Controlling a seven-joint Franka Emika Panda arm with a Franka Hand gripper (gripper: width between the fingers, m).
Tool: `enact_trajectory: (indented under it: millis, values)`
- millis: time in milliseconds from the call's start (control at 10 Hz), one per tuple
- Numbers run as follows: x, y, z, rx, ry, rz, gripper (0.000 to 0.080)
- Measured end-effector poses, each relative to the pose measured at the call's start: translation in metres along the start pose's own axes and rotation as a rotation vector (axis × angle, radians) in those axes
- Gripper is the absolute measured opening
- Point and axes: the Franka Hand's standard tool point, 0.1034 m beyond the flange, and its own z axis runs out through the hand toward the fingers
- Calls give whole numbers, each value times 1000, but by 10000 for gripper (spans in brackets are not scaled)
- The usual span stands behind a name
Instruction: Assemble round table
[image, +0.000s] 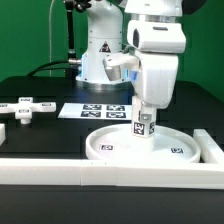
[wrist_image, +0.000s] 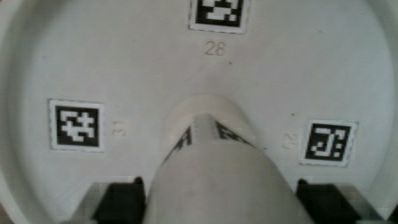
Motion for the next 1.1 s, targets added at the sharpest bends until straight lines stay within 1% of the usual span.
enact_trajectory:
  millis: [100, 300, 700, 900, 1100]
  values:
    - [0, 0, 0, 0, 0, 104, 407]
    - [-2, 0, 0, 1, 0, 180, 409]
    - [-1, -1, 1, 4, 3, 501, 409]
    - [-4, -1, 1, 17, 19, 748, 409]
    - [-3, -2, 2, 40, 46, 968, 409]
